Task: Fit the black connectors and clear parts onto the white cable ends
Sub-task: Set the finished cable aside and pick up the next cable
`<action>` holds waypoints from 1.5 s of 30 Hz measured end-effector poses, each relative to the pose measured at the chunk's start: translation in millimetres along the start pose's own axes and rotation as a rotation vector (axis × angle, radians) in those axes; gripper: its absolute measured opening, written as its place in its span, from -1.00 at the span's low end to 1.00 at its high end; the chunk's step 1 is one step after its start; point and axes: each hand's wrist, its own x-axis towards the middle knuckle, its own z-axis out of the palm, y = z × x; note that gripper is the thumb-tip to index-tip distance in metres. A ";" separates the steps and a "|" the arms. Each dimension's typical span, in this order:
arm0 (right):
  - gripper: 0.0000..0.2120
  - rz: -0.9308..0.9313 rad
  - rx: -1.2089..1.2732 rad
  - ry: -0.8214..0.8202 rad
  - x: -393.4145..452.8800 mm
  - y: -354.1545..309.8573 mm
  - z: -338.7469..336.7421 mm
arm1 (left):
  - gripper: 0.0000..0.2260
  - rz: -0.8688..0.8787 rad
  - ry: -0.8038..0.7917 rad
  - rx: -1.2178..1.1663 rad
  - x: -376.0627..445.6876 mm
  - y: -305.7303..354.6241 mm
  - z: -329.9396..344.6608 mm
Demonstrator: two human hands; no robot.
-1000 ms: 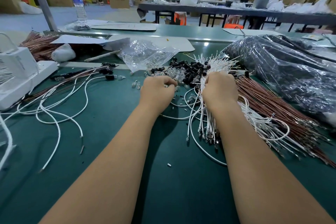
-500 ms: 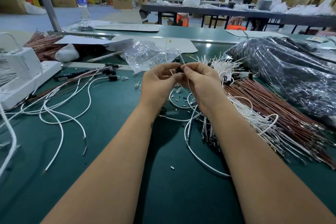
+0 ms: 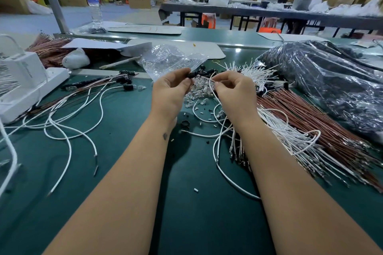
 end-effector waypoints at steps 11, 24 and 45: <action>-0.80 -0.059 -0.121 0.005 -1.5 -0.2 2.0 | -0.75 0.043 -0.071 0.038 1.6 -4.3 -0.3; -0.84 0.005 -0.106 -0.029 0.6 1.6 4.1 | -0.83 -0.045 -0.106 -0.078 -1.7 -1.1 3.3; -0.75 -0.071 -0.092 -0.037 -3.1 0.9 2.1 | -0.64 -0.055 -0.192 0.035 -4.4 -2.2 1.6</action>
